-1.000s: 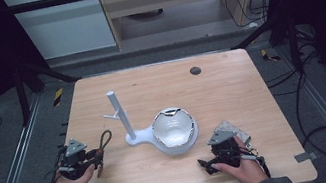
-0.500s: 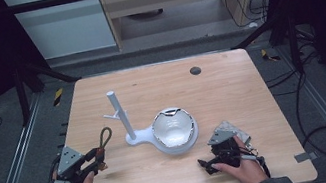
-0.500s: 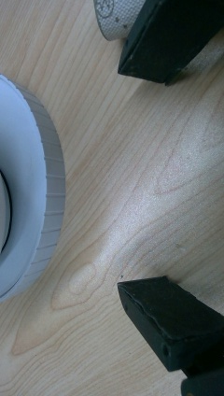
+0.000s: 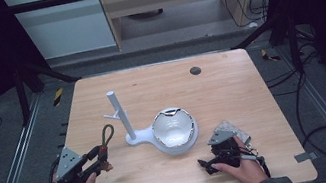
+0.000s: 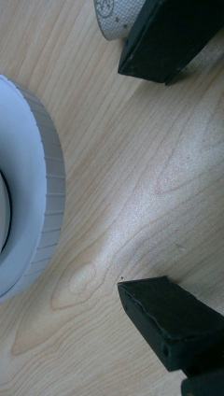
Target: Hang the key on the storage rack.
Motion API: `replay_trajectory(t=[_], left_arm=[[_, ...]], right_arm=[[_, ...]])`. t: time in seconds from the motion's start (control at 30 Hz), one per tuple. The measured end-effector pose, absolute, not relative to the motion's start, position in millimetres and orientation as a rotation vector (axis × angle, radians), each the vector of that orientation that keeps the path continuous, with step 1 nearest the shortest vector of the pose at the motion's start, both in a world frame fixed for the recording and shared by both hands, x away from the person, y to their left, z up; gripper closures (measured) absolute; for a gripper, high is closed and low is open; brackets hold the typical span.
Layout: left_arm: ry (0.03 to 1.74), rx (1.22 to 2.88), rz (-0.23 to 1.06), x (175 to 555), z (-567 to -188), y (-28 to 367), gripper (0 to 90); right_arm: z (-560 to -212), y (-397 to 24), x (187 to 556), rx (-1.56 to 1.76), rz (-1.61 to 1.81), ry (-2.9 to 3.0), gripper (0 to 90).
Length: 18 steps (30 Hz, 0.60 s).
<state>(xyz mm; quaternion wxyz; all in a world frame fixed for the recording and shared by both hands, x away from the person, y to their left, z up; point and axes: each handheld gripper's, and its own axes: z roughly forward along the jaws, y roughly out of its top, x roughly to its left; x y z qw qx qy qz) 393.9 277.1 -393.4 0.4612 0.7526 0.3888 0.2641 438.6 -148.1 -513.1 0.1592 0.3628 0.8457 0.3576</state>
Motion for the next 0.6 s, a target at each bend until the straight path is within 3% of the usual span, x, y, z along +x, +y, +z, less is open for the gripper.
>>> replay_trajectory(t=[0.6], left_arm=[[0.904, 1.807, 0.708, 402.2, -371.3, 255.4, 66.0]], right_arm=[[-513.1, -148.3, 438.7, 1.034, 1.023, 2.42, 0.2]])
